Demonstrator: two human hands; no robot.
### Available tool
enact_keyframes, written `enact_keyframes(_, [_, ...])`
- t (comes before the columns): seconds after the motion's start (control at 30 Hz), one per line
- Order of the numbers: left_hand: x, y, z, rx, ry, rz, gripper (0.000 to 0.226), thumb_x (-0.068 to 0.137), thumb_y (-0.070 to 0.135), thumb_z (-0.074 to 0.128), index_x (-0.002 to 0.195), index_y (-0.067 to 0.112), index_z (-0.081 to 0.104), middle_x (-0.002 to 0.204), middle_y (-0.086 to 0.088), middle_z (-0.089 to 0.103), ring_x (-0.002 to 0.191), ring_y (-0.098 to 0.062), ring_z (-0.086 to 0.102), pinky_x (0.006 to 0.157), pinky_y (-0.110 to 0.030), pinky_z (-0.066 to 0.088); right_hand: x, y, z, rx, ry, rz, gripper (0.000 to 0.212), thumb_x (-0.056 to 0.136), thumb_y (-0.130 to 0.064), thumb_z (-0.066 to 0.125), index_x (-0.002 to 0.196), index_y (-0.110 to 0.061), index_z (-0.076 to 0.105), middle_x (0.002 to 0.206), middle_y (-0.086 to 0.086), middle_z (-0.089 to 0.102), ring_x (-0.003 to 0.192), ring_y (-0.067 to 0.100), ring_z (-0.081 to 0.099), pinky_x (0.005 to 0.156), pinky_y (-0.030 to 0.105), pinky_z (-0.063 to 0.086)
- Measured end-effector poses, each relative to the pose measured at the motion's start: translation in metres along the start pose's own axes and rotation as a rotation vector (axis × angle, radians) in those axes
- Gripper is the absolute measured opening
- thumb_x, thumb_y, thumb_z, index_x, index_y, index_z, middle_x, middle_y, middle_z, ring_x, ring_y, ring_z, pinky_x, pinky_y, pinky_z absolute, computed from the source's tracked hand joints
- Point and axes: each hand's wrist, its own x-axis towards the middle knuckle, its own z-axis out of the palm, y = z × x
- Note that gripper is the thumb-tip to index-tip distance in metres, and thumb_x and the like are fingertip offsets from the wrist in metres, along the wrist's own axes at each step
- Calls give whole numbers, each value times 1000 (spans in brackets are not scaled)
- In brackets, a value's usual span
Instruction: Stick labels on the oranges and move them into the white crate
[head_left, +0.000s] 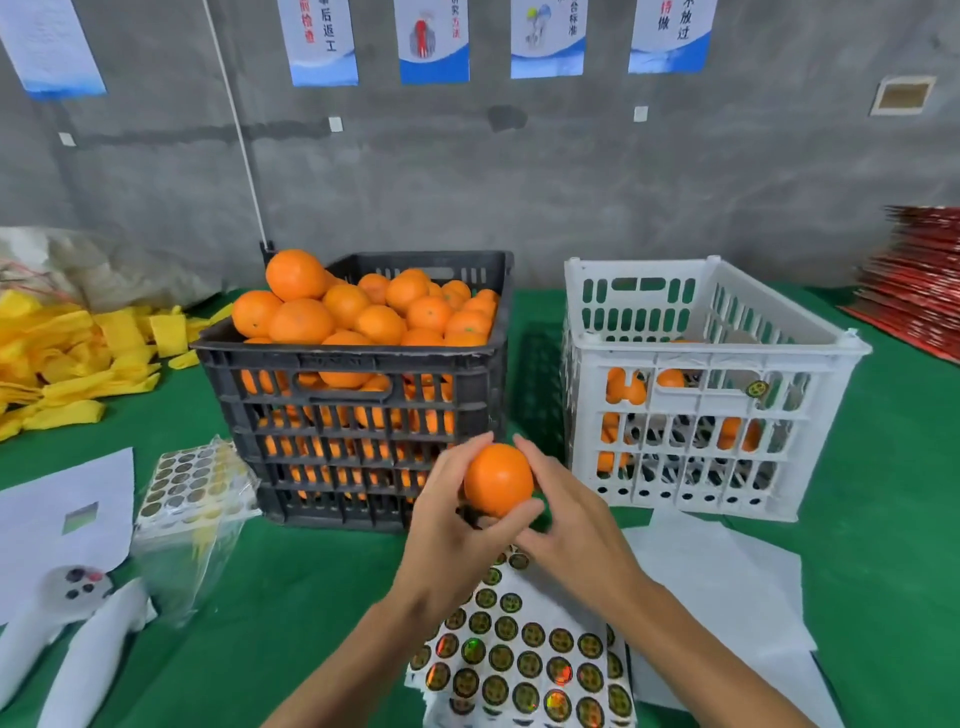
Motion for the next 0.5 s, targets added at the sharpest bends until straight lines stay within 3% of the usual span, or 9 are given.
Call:
enact_keyframes(0.07, [-12, -22, 0, -77, -112, -145, 70, 81, 55, 84, 142, 49, 51, 139, 22, 55, 119, -8, 65, 91, -30, 61, -11, 10, 8, -90, -114, 15, 85, 93, -55, 66, 157, -48, 11, 140, -8, 53, 118, 14, 57, 96, 34, 52])
enact_keyframes(0.17, [-25, -46, 0, -189, -25, -314, 65, 78, 59, 85, 135, 50, 56, 130, 10, 65, 106, -14, 73, 88, -31, 61, -23, 24, 18, -26, -210, 106, 83, 88, -73, 57, 158, -44, 21, 148, -18, 48, 129, 3, 50, 107, 28, 46])
enact_keyframes(0.27, [-33, -60, 1, -152, -1, -402, 58, 80, 68, 78, 130, 52, 55, 120, 15, 68, 100, -18, 75, 91, -34, 61, -33, 41, 23, -99, -310, 168, 90, 83, -84, 50, 157, -37, 33, 159, -24, 35, 144, 0, 34, 119, 25, 30])
enact_keyframes(0.4, [-39, -59, 6, -137, -14, -404, 54, 83, 75, 69, 130, 55, 51, 117, 29, 64, 104, -1, 69, 84, -13, 55, -36, 48, 28, -155, -347, 164, 73, 91, -75, 49, 148, -30, 52, 155, -27, 39, 141, -1, 37, 115, 20, 29])
enact_keyframes(0.5, [-37, -58, 10, -158, 3, -429, 55, 82, 80, 64, 128, 54, 50, 114, 30, 64, 102, 1, 69, 82, -11, 54, -34, 48, 29, -174, -344, 146, 64, 93, -70, 51, 141, -29, 61, 149, -25, 49, 133, -3, 41, 109, 17, 32])
